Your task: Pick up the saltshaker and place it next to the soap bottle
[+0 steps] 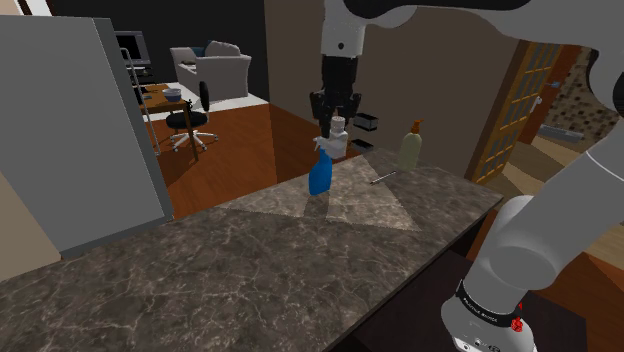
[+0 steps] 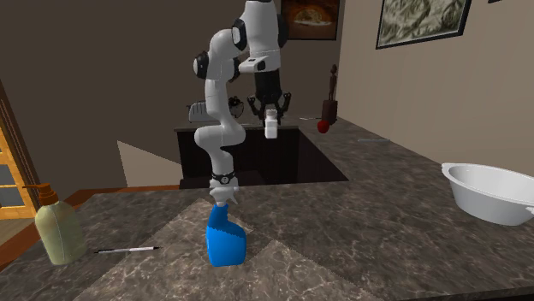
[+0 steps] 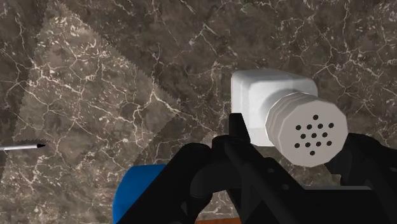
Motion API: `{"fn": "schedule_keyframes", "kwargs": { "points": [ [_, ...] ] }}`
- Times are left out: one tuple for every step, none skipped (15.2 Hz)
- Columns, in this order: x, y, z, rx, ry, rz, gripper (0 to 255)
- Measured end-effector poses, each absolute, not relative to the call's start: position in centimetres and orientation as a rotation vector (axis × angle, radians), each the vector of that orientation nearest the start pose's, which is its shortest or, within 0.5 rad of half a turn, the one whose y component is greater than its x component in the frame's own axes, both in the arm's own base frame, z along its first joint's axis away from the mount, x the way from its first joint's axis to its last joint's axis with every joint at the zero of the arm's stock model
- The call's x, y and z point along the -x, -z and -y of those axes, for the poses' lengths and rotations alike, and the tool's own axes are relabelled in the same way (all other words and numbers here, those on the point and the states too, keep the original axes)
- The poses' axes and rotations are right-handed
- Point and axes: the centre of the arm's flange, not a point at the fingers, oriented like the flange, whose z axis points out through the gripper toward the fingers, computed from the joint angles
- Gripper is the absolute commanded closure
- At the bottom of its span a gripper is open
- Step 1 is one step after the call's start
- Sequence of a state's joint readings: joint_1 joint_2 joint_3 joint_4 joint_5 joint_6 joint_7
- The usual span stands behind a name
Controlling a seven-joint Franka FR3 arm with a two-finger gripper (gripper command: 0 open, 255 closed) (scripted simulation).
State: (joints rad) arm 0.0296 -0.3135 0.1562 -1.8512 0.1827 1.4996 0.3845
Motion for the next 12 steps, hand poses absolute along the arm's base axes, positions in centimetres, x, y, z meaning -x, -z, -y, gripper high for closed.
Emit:
{"fn": "schedule_keyframes", "kwargs": {
  "points": [
    [-43.2, -64.5, -10.8, 3.007, -0.117, -0.299, 255],
    [-43.1, -64.5, -10.0, 3.007, -0.117, -0.299, 255],
    [-43.0, -64.5, -8.7, 3.007, -0.117, -0.3, 255],
    [-43.1, -64.6, -7.2, 3.007, -0.117, -0.301, 255],
    [-43.0, -64.5, -6.1, 3.007, -0.117, -0.301, 255],
    [-42.7, -64.5, -5.0, 3.007, -0.117, -0.301, 255],
    [-42.5, -64.5, -3.8, 3.007, -0.117, -0.301, 255],
    [-42.4, -64.6, -2.4, 3.007, -0.117, -0.301, 255],
    [-42.4, -64.7, -1.3, 3.007, -0.117, -0.3, 255],
    [-42.4, -64.5, -0.1, 3.007, -0.117, -0.3, 255],
    [-42.0, -64.7, 1.2, 3.007, -0.117, -0.3, 255],
    [-42.3, -64.9, 2.8, 3.007, -0.117, -0.301, 255]
  ]
}}
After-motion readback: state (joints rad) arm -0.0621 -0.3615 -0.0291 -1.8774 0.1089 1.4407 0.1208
